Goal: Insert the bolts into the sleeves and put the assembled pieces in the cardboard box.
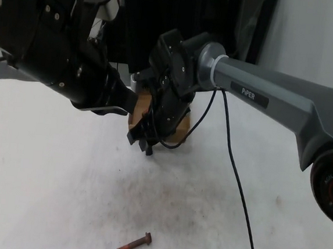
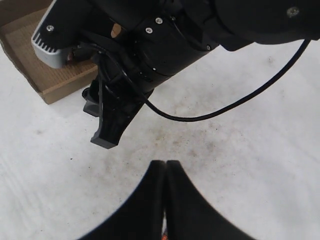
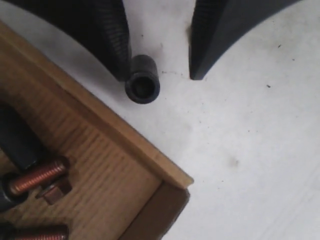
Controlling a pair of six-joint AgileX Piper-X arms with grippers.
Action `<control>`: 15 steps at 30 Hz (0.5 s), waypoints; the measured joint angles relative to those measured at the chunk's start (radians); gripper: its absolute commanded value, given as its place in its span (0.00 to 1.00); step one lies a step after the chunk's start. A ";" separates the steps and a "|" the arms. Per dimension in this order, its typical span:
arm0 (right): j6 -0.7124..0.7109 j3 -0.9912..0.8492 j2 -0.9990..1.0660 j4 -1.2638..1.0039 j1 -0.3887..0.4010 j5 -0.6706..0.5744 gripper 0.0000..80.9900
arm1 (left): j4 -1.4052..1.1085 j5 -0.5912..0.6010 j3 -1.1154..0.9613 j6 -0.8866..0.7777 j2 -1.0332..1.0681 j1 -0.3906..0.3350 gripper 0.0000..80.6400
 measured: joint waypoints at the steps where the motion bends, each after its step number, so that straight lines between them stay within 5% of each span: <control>1: 0.000 -0.003 0.006 -0.004 0.000 0.000 0.45 | 0.000 0.000 0.000 0.000 0.000 0.000 0.00; 15: -0.002 -0.002 0.046 0.036 0.000 -0.005 0.45 | 0.004 0.000 0.000 0.000 0.000 0.000 0.00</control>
